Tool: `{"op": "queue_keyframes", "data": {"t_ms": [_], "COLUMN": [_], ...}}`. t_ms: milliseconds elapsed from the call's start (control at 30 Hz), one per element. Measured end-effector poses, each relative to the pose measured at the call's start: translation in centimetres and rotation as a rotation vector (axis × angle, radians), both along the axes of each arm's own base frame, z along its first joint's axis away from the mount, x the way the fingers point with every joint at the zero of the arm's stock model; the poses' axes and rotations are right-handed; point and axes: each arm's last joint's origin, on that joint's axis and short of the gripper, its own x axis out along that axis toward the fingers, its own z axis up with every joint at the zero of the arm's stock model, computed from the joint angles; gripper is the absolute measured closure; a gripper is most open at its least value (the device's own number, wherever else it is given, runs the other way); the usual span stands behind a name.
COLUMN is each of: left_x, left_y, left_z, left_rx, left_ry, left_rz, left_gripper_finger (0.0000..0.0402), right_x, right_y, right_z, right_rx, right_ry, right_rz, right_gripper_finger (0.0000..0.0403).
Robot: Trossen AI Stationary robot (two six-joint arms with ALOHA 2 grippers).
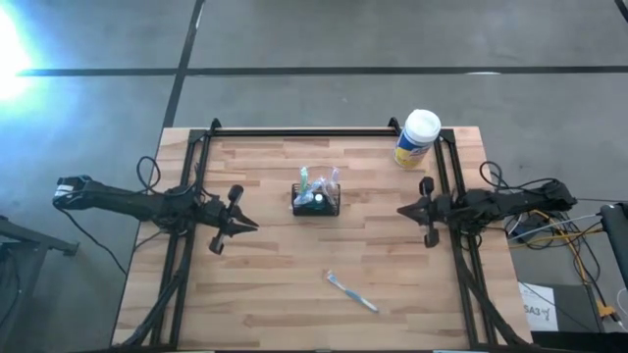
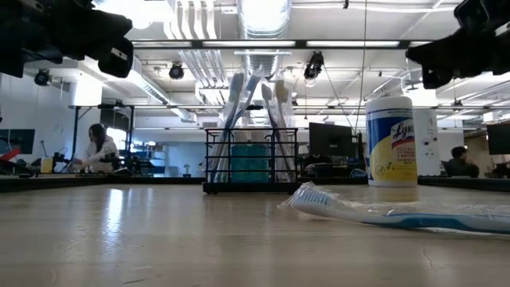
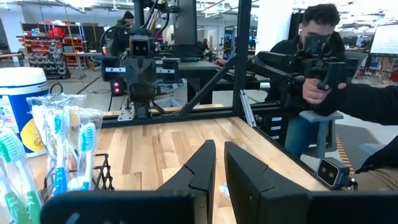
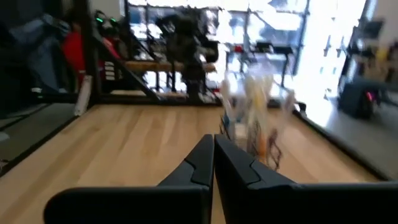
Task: Pick & Place toothbrushing station
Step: Put the blue toothbrush in the wire organizer
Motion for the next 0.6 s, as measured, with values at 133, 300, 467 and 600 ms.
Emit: {"op": "queue_keyframes", "data": {"t_ms": [133,300,467,600], "left_x": [0.0,0.0,0.0,0.1], "left_y": [0.0,0.0,0.0,0.0], "left_z": [0.0,0.2,0.6,0.9], "left_rx": [0.0,0.0,-0.002,-0.004], "left_ry": [0.0,-0.005,-0.016,-0.026], "left_rz": [0.0,0.0,0.0,0.0], "left_gripper_finger": [0.0362,0.0362,0.0362,0.0362], "right_x": [0.1,0.4,1.6,3.8], "right_y": [-0.1,-0.1,0.2,1.1], "right_z": [-0.1,0.9,2.7,4.6], "right_rx": [0.077,0.132,0.183,0.179], "right_ry": [0.019,0.113,0.254,0.427], "right_rz": [-0.044,-0.058,-0.088,-0.094], "right_gripper_finger": [0.0394,0.0394,0.0394,0.0394]}}
